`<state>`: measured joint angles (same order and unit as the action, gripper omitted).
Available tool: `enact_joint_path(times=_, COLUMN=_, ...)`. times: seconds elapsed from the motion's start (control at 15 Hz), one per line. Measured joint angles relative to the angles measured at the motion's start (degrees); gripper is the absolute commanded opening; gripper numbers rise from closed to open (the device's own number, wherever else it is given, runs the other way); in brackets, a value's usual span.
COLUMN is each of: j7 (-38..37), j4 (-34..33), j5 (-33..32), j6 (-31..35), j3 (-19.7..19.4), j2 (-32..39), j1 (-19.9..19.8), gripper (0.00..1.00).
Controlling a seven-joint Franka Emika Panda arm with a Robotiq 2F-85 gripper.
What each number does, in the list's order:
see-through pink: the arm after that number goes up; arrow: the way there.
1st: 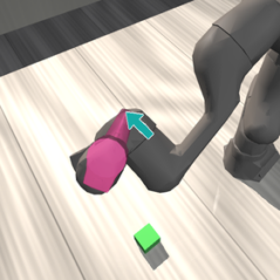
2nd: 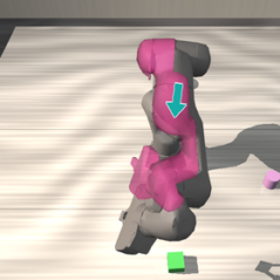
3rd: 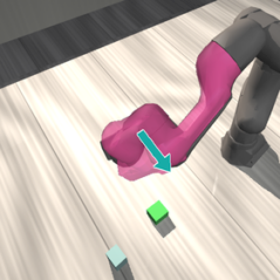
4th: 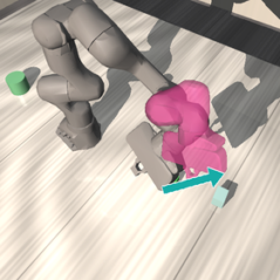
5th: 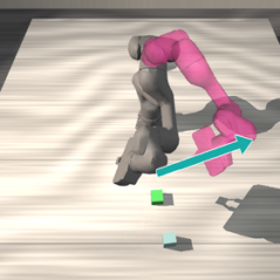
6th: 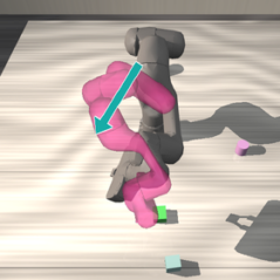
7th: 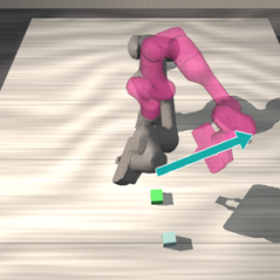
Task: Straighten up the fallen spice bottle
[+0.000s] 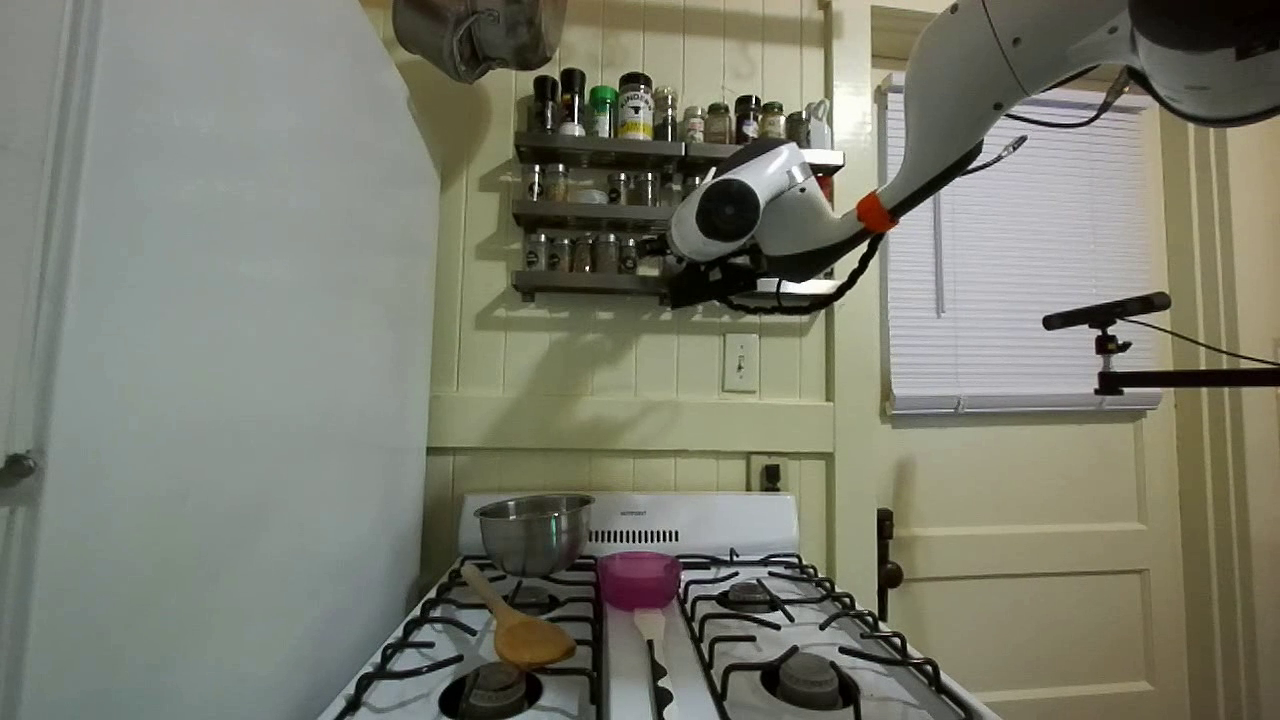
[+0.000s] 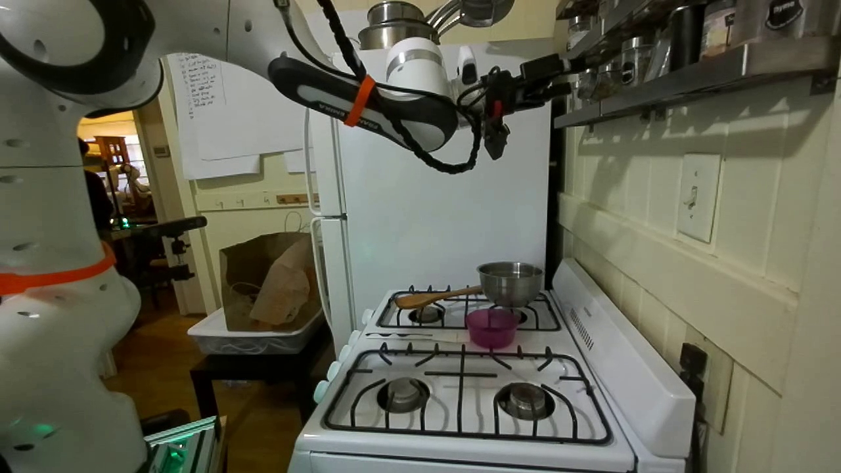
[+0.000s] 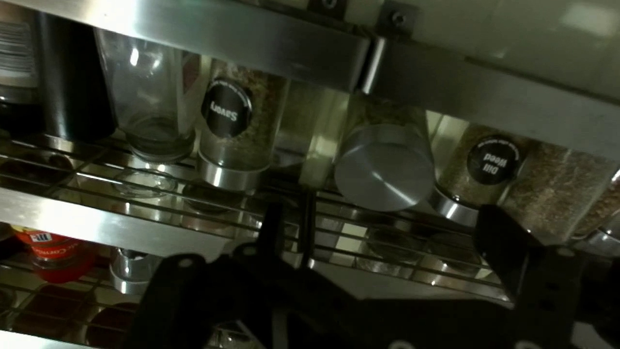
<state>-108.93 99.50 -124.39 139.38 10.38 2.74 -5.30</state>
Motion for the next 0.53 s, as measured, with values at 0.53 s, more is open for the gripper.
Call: enact_joint_path(times=0.53, j7=-11.1, j4=3.8, j5=-10.9, j6=-16.1, j3=-2.0, j2=0.6, j1=5.9, gripper=1.0)
